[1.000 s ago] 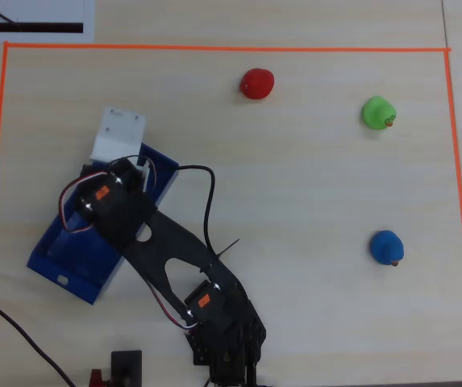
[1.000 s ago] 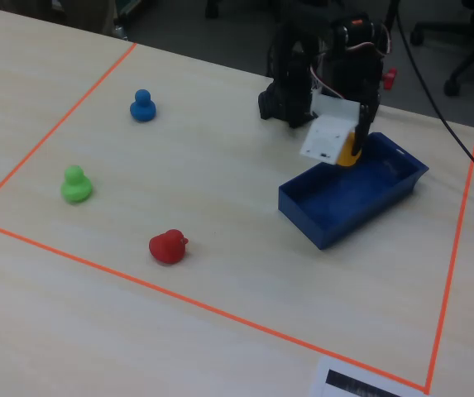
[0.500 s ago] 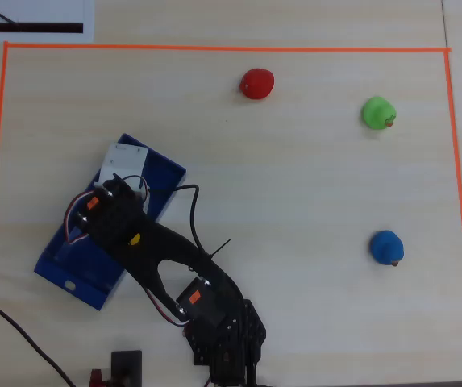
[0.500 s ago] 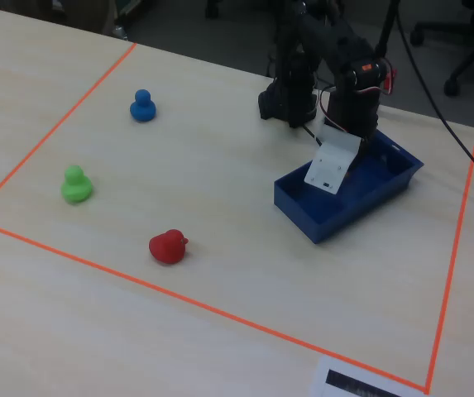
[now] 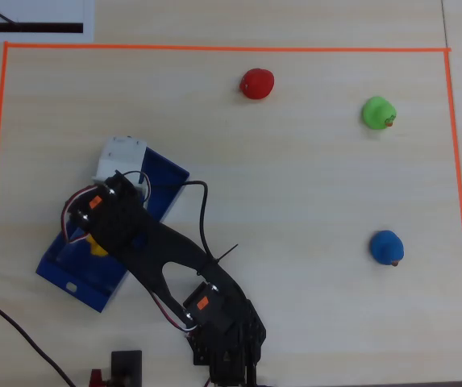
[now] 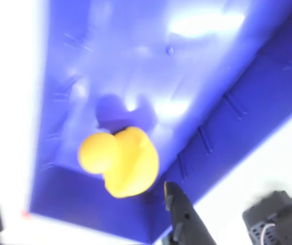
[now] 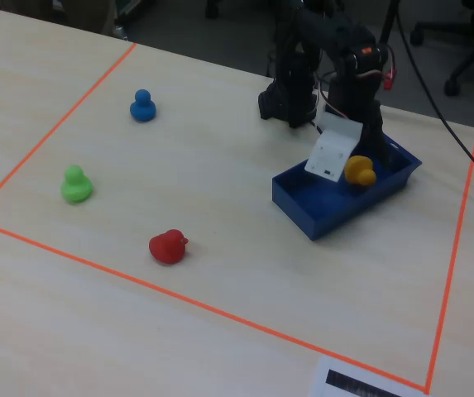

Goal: Grasp yellow duck and put it into box.

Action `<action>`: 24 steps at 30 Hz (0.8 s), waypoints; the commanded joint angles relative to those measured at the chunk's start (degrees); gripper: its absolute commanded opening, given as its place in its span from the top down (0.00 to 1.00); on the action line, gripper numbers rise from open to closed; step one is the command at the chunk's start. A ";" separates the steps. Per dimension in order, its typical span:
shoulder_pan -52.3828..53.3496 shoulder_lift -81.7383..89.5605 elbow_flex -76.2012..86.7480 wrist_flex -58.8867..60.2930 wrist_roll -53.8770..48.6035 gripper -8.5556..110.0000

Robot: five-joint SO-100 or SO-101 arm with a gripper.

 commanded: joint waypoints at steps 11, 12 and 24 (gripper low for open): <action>30.23 53.96 5.71 3.25 -27.25 0.93; 31.55 58.80 12.66 2.02 -28.92 0.93; 44.82 90.18 74.27 -16.52 -37.18 0.93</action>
